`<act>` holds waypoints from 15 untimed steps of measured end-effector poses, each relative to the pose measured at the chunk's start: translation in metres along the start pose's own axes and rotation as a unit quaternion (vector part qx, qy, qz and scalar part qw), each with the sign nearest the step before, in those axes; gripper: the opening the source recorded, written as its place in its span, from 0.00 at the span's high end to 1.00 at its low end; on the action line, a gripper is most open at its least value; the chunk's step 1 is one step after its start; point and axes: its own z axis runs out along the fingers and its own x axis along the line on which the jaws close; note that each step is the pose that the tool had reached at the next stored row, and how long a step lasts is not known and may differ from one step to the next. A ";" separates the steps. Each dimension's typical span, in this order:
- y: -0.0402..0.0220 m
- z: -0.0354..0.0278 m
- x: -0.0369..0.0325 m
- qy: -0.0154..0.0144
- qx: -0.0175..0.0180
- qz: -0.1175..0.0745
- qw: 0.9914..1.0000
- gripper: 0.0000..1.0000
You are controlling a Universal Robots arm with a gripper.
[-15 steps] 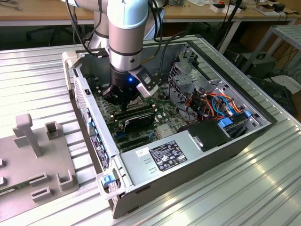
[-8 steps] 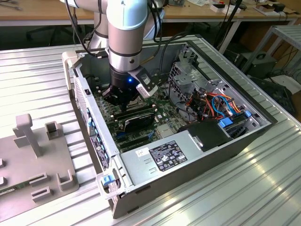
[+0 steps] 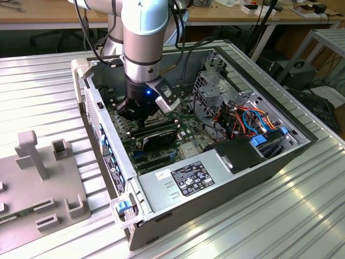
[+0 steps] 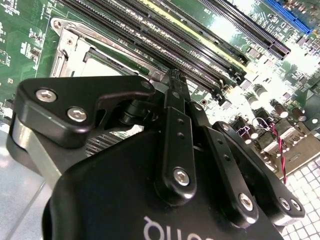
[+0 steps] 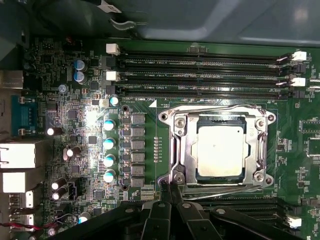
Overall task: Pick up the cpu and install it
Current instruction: 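Install the second cpu locking lever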
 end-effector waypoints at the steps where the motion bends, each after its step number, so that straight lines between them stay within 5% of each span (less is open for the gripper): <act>1: 0.0002 0.0002 0.0001 0.000 0.000 0.000 1.000 0.89; 15: 0.0020 0.0008 0.0005 0.000 0.000 0.000 1.000 0.89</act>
